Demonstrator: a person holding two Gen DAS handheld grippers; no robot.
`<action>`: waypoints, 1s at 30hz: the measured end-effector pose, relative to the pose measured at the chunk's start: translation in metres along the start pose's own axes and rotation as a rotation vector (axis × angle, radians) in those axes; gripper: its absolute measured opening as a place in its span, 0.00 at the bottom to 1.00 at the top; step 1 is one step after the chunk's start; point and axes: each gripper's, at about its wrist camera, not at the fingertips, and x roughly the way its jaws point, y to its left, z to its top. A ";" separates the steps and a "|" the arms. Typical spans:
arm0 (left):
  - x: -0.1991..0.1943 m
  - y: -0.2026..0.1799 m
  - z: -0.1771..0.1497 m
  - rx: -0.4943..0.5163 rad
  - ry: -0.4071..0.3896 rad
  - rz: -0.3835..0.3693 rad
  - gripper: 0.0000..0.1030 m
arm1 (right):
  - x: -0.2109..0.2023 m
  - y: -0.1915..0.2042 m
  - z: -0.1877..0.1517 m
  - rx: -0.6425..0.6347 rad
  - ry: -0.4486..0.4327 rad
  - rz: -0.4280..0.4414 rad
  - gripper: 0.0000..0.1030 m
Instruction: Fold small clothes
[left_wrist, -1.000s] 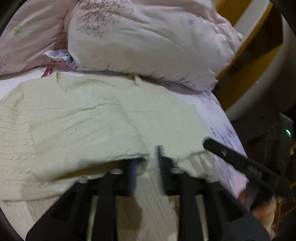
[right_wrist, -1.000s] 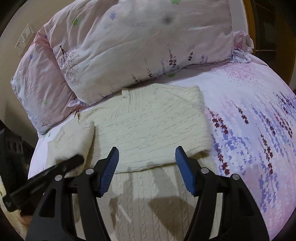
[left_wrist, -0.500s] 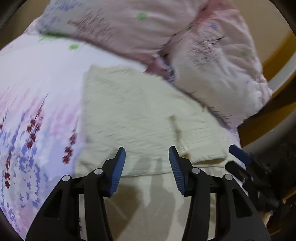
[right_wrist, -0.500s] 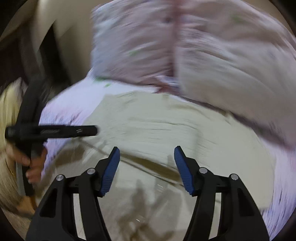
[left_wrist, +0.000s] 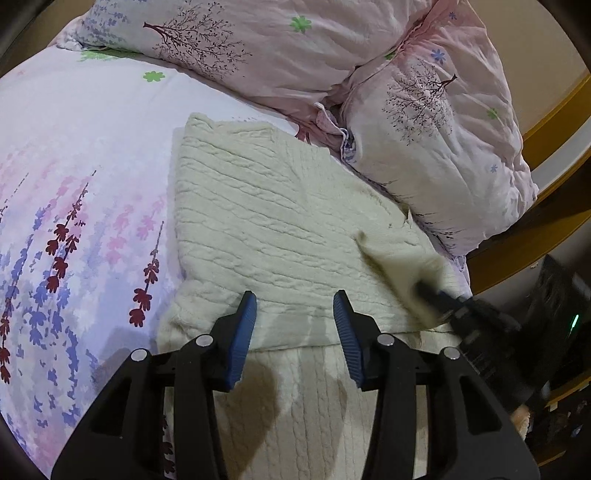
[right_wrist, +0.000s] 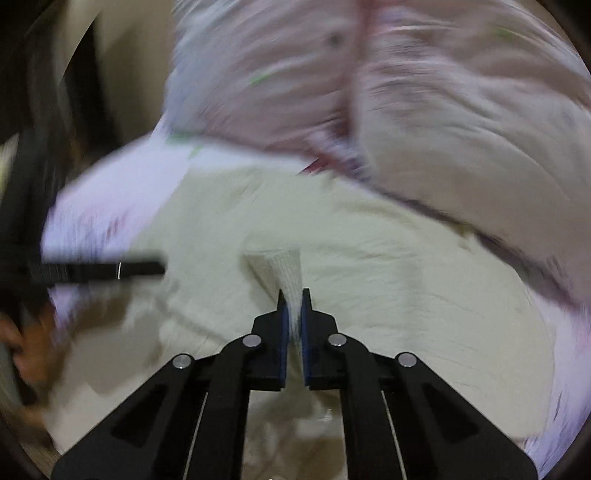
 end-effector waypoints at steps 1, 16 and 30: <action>0.000 0.000 0.000 0.003 0.000 0.001 0.44 | -0.010 -0.014 0.002 0.073 -0.033 0.008 0.05; -0.008 -0.007 -0.008 0.028 0.018 -0.020 0.60 | -0.038 -0.205 -0.098 1.014 -0.030 0.065 0.47; -0.008 -0.005 -0.009 0.029 0.022 -0.017 0.60 | -0.059 -0.187 -0.083 0.824 -0.132 -0.068 0.05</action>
